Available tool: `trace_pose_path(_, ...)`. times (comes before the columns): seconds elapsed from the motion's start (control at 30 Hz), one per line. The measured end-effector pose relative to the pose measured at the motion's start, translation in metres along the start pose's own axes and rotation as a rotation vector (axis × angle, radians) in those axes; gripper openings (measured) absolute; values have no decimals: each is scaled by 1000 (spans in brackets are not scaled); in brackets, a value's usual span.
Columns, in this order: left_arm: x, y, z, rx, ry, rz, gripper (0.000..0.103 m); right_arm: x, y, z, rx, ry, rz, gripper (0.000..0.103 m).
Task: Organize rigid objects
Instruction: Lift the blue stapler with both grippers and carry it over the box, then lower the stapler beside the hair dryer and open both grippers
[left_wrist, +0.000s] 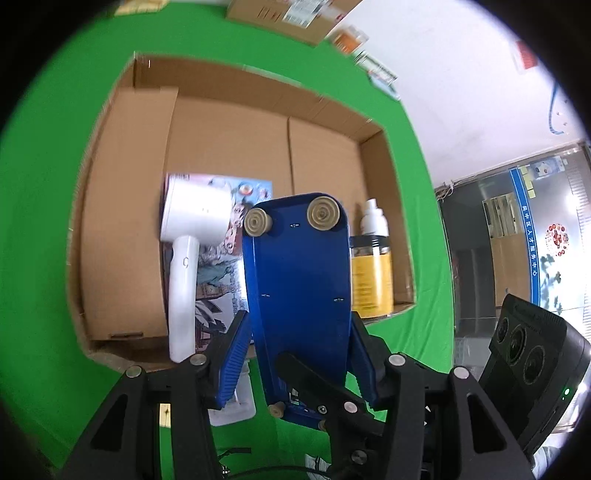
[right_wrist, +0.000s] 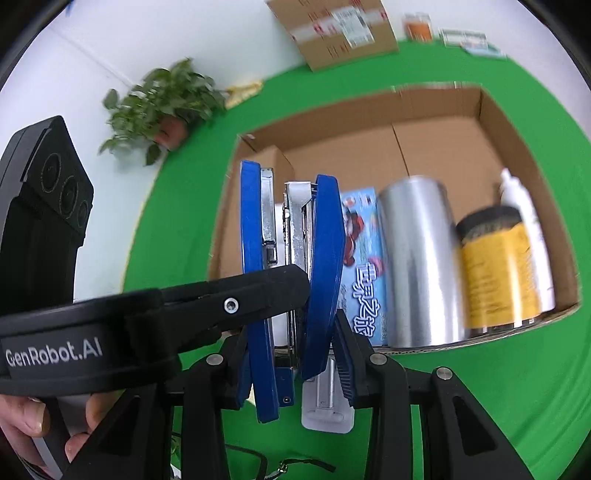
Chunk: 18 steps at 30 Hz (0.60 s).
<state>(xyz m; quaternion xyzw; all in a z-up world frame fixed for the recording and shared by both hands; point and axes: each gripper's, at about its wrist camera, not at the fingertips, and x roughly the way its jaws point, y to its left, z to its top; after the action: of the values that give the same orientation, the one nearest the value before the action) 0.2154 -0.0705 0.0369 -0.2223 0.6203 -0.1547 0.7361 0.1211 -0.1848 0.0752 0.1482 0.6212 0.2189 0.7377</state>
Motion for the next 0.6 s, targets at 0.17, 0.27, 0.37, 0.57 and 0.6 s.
trace_pose_path(0.17, 30, 12, 9, -19, 55, -15, 50, 38, -15, 5, 34, 48, -43, 35)
trace_pose_path(0.27, 42, 18, 12, -43, 86, -48, 36, 60, -23, 7, 37, 80, -70, 37)
trace_pose_path(0.37, 36, 19, 11, -34, 67, 75, 38, 70, -31, 10, 49, 84, -63, 49)
trace_pose_path(0.57, -15, 26, -2, -23, -108, 124, 53, 37, -26, 15, -19, -35, -69, 88)
trace_pose_path(0.6, -27, 24, -7, -16, -148, 154, 59, 30, -22, 16, -40, -50, -68, 89)
